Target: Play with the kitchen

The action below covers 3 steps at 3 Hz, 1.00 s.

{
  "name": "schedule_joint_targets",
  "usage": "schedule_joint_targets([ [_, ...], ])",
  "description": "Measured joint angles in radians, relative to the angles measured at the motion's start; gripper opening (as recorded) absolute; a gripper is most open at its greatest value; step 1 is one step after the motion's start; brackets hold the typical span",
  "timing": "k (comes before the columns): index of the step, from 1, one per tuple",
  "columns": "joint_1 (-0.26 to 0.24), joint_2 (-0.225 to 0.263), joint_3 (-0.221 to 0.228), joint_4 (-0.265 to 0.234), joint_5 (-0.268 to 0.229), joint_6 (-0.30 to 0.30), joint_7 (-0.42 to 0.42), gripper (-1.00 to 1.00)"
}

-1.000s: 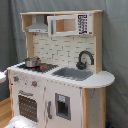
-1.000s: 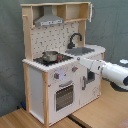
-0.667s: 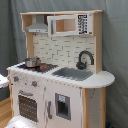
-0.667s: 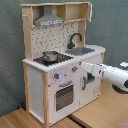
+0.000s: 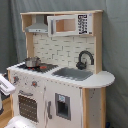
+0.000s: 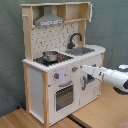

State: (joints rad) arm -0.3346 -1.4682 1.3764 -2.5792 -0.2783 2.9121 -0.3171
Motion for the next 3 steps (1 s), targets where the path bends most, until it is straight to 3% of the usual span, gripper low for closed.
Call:
schedule_joint_targets([
  [3, -0.008, -0.001, -0.001, -0.144, 0.000, 0.166, 0.236, 1.00],
])
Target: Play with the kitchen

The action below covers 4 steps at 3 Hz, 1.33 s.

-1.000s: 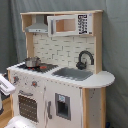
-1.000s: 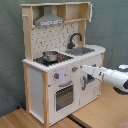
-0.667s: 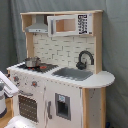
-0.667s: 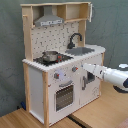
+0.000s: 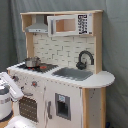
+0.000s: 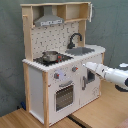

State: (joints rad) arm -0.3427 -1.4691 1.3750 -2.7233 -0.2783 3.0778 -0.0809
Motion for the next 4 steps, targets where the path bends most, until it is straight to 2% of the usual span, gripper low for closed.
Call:
schedule_joint_targets([
  [1, -0.011, -0.001, 0.000, -0.040, 0.000, 0.069, 0.068, 1.00],
  [2, -0.052, -0.002, 0.004, -0.053, 0.000, 0.147, 0.136, 1.00],
  [4, -0.169, -0.008, 0.033, -0.052, 0.001, 0.303, 0.258, 1.00],
])
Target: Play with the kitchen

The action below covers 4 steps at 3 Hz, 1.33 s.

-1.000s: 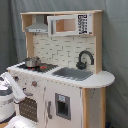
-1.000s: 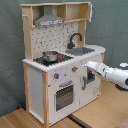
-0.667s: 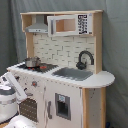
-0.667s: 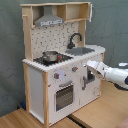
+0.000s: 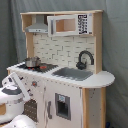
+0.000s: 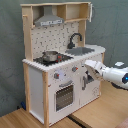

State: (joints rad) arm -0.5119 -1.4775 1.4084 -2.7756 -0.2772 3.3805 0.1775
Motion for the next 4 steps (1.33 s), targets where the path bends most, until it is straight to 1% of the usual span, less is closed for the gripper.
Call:
schedule_joint_targets([
  [1, -0.058, -0.009, 0.013, 0.001, 0.006, 0.080, 0.044, 1.00],
  [2, -0.122, -0.010, 0.039, 0.033, 0.046, 0.107, 0.090, 1.00],
  [3, -0.165, -0.011, 0.093, 0.035, 0.120, 0.099, 0.091, 1.00],
  [4, -0.249, -0.011, 0.112, 0.100, 0.122, 0.094, 0.091, 1.00],
])
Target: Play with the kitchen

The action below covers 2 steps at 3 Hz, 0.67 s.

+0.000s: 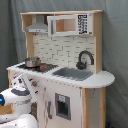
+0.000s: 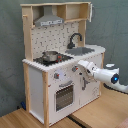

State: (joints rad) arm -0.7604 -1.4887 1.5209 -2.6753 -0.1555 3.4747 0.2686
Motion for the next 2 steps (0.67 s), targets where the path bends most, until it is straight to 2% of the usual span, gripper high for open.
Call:
schedule_joint_targets([
  [1, -0.069, -0.005, 0.025, 0.071, 0.013, -0.001, 0.000, 1.00],
  [2, -0.083, -0.009, 0.009, 0.099, 0.015, -0.003, -0.013, 1.00],
])
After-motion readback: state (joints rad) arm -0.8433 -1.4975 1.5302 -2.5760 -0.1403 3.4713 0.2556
